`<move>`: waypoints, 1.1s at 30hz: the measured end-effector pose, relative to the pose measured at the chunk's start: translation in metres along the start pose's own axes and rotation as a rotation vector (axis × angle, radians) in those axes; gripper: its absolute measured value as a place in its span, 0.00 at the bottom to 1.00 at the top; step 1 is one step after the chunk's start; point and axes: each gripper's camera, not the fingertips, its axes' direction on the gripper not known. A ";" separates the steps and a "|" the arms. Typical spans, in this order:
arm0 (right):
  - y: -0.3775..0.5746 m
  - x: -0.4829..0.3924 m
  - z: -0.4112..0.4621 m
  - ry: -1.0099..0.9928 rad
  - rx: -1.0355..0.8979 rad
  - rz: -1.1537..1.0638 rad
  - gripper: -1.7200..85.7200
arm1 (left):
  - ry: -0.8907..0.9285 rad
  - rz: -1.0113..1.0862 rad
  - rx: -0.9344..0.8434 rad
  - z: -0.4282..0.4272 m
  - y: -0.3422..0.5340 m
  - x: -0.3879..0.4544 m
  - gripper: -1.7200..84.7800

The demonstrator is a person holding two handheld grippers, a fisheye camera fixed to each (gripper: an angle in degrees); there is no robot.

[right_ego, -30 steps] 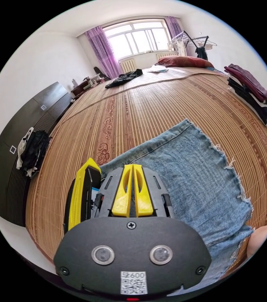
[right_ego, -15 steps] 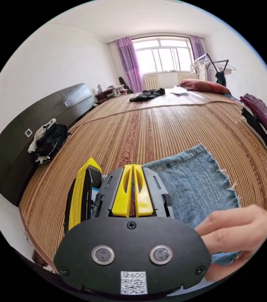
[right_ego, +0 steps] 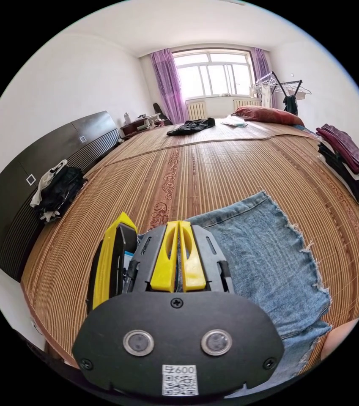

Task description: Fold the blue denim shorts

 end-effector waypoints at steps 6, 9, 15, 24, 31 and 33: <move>0.000 0.016 -0.004 -0.007 0.006 0.004 0.01 | 0.003 0.010 -0.002 -0.005 0.010 -0.002 0.02; 0.001 0.021 -0.010 -0.016 0.019 -0.015 0.01 | -0.002 0.003 0.016 -0.012 0.015 -0.005 0.02; 0.002 0.039 -0.020 -0.087 0.037 -0.074 0.01 | -0.035 -0.025 0.078 -0.029 0.029 -0.013 0.02; 0.008 0.123 -0.062 -0.383 0.158 -0.078 0.02 | -0.084 0.090 0.294 -0.077 0.060 0.012 0.02; 0.001 0.166 -0.074 -0.477 0.149 -0.106 0.01 | -0.081 0.067 0.327 -0.089 0.073 0.012 0.02; 0.002 0.172 -0.083 -0.475 0.183 -0.132 0.01 | -0.095 0.049 0.333 -0.090 0.074 0.006 0.02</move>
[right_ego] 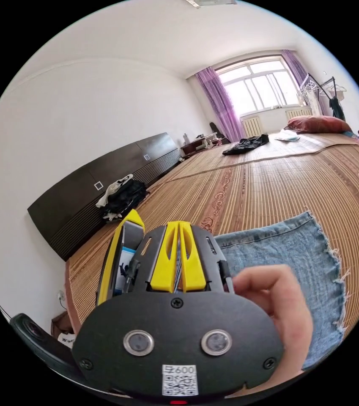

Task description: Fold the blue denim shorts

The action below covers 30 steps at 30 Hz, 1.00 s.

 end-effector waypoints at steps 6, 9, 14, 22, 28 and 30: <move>-0.003 0.013 -0.026 -0.017 0.047 -0.064 0.01 | -0.029 -0.011 0.022 -0.003 -0.001 -0.007 0.02; -0.010 0.030 -0.023 -0.184 0.027 -0.071 0.01 | -0.163 0.039 0.092 -0.007 -0.003 -0.001 0.02; -0.024 0.092 -0.037 -0.276 -0.010 0.034 0.01 | -0.224 0.124 0.086 0.004 0.004 0.021 0.02; -0.089 0.220 -0.073 -0.738 -0.040 0.035 0.02 | 0.393 0.246 0.040 0.029 -0.011 -0.007 0.02; -0.138 0.207 -0.077 -0.515 -0.265 -0.251 0.08 | 0.444 0.073 -0.161 0.088 -0.031 -0.038 0.02; -0.134 0.188 -0.093 -0.449 -0.181 -0.376 0.04 | 0.495 0.072 -0.185 0.100 -0.036 -0.037 0.02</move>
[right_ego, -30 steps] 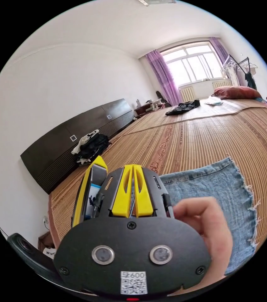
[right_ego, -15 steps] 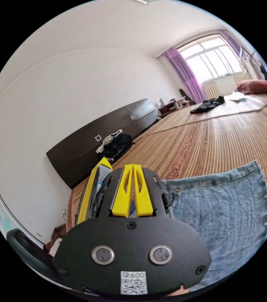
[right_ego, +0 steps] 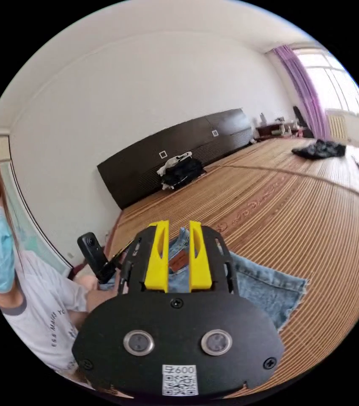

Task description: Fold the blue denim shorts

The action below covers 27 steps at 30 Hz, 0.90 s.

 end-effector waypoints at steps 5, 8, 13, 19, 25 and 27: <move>-0.003 -0.035 0.001 0.311 -0.013 -0.177 0.01 | -0.036 0.127 0.033 0.012 -0.015 0.017 0.02; -0.012 -0.019 -0.007 0.413 -0.123 -0.172 0.01 | 0.149 0.267 -0.023 0.032 -0.031 0.029 0.02; 0.018 0.074 0.047 0.083 -0.640 -0.004 0.01 | 0.667 0.300 -0.637 0.155 -0.039 0.059 0.03; 0.043 0.119 0.097 0.246 -0.629 0.081 0.01 | 1.124 0.182 -0.971 0.214 -0.034 0.084 0.03; 0.066 0.121 0.120 0.398 -0.468 0.091 0.01 | 0.785 0.242 -1.255 0.277 0.009 0.099 0.03; 0.078 0.119 0.131 0.444 -0.432 0.093 0.01 | 0.782 0.250 -1.253 0.283 0.008 0.099 0.03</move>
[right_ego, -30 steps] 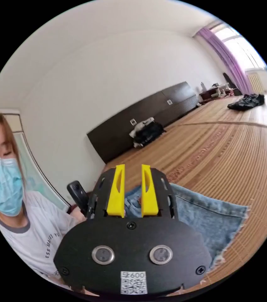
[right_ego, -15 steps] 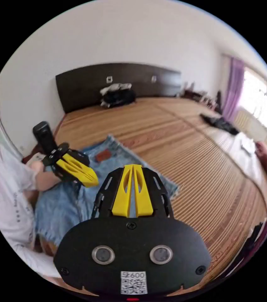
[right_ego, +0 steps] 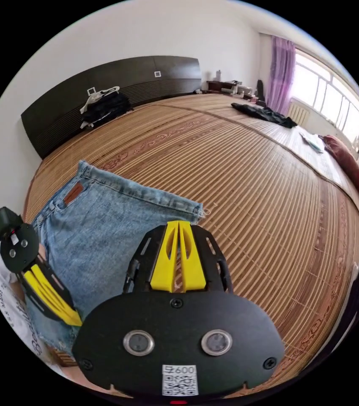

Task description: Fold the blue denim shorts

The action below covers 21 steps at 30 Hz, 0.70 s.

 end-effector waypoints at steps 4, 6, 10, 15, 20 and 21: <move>0.016 -0.027 -0.008 0.367 0.079 0.011 0.01 | 0.027 -0.017 0.000 0.004 -0.009 -0.017 0.03; 0.039 -0.063 -0.110 0.446 0.454 -0.038 0.01 | 0.042 -0.020 0.003 0.006 -0.013 -0.024 0.03; 0.096 -0.113 -0.258 0.358 0.908 -0.001 0.01 | 0.265 -0.062 0.050 0.018 -0.014 -0.076 0.02; 0.153 -0.174 -0.264 -0.029 0.484 -0.013 0.02 | 0.191 -0.092 0.106 0.031 -0.010 -0.081 0.02; 0.284 -0.234 -0.156 -0.074 0.230 0.261 0.07 | -0.197 -0.128 0.192 0.031 0.009 -0.029 0.02; 0.311 -0.252 -0.139 -0.154 0.204 0.267 0.08 | -0.293 -0.160 0.202 0.026 0.021 -0.002 0.02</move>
